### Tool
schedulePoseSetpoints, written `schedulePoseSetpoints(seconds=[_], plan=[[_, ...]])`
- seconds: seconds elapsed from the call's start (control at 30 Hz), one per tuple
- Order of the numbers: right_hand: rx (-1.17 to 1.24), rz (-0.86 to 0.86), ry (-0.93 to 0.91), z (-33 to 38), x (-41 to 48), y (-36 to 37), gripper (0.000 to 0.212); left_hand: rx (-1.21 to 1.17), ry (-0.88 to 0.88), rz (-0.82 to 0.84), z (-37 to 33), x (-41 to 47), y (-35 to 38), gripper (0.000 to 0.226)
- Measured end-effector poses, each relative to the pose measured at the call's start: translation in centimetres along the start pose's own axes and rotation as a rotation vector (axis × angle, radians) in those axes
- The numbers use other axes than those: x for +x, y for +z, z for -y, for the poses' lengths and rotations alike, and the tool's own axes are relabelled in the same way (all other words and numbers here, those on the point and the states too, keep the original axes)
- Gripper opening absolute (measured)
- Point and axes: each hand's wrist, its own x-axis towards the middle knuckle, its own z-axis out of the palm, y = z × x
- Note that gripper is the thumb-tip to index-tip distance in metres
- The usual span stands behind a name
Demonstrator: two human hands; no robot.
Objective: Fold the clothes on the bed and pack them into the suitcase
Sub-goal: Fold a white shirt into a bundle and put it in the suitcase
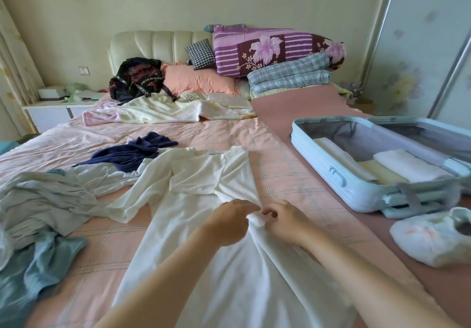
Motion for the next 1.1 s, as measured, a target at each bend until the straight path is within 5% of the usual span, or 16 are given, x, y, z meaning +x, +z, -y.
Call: schedulePoseSetpoints(seconds=[0.17, 0.3, 0.53, 0.67, 0.77, 0.87, 0.97, 1.1], plan=[[0.009, 0.084, 0.077, -3.5, -3.4, -1.3, 0.035, 0.044, 0.059, 0.015, -3.7, -0.6, 2.7, 0.056], [-0.152, 0.278, 0.06, -4.0, -5.2, -2.4, 0.023, 0.152, 0.123, -0.085, -5.4, -1.2, 2.4, 0.031], [-0.028, 0.267, -0.062, -1.2, -9.7, -3.6, 0.028, 0.13, 0.081, -0.305, -4.3, -4.5, 0.3, 0.02], [0.355, 0.511, -0.188, 1.6, -12.5, -2.3, 0.016, 0.15, -0.025, -0.192, -2.8, -8.3, -1.8, 0.028], [0.33, 0.703, -0.178, 2.8, -13.6, -0.4, 0.022, 0.15, -0.125, -0.048, -1.8, -11.9, -2.3, 0.04], [0.14, 0.474, -0.14, 2.6, -13.2, 0.9, 0.024, 0.096, -0.179, -0.015, -1.5, -14.8, -1.7, 0.041], [-0.074, 0.205, -0.175, 1.6, -13.3, 1.4, 0.02, 0.019, -0.085, -0.044, -2.2, -16.6, -0.9, 0.01], [-0.187, 0.346, -0.228, 1.1, -14.6, 2.5, 0.034, 0.023, 0.093, 0.079, -4.1, -18.1, 0.5, 0.06]])
